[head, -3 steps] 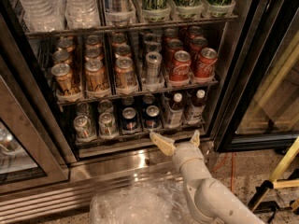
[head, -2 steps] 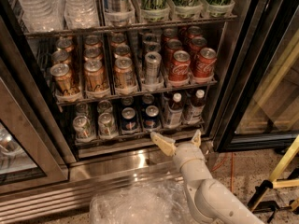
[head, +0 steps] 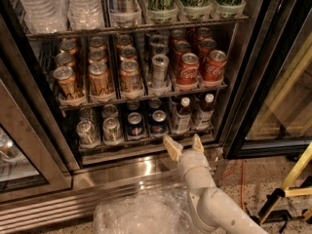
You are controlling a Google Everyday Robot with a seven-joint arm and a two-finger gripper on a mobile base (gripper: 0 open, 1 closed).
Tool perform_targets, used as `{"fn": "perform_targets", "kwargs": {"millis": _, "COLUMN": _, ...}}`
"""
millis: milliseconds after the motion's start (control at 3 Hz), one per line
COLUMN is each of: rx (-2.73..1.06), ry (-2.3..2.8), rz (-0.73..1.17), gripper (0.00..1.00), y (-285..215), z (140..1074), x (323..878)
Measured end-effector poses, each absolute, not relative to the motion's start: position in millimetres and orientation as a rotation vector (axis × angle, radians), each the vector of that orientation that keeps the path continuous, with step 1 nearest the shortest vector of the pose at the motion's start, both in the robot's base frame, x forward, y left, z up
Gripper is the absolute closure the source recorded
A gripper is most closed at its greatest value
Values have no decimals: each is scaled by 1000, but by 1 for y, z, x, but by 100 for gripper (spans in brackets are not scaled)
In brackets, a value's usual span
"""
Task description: Pick blue plastic bottle from bottom shelf of fridge
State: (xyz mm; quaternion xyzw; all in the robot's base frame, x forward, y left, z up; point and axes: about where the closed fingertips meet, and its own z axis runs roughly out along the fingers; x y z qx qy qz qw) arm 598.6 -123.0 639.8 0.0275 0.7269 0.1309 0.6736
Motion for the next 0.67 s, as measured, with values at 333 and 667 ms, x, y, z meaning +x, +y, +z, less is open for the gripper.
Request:
{"fn": "perform_targets", "kwargs": {"millis": 333, "rx": 93, "ry": 1635, "rz": 251, "gripper": 51, "y": -126, "z": 627, "x": 606}}
{"fn": "perform_targets", "kwargs": {"millis": 667, "rx": 101, "ry": 1628, "rz": 193, "gripper": 60, "y": -133, "z": 619, "x": 612}}
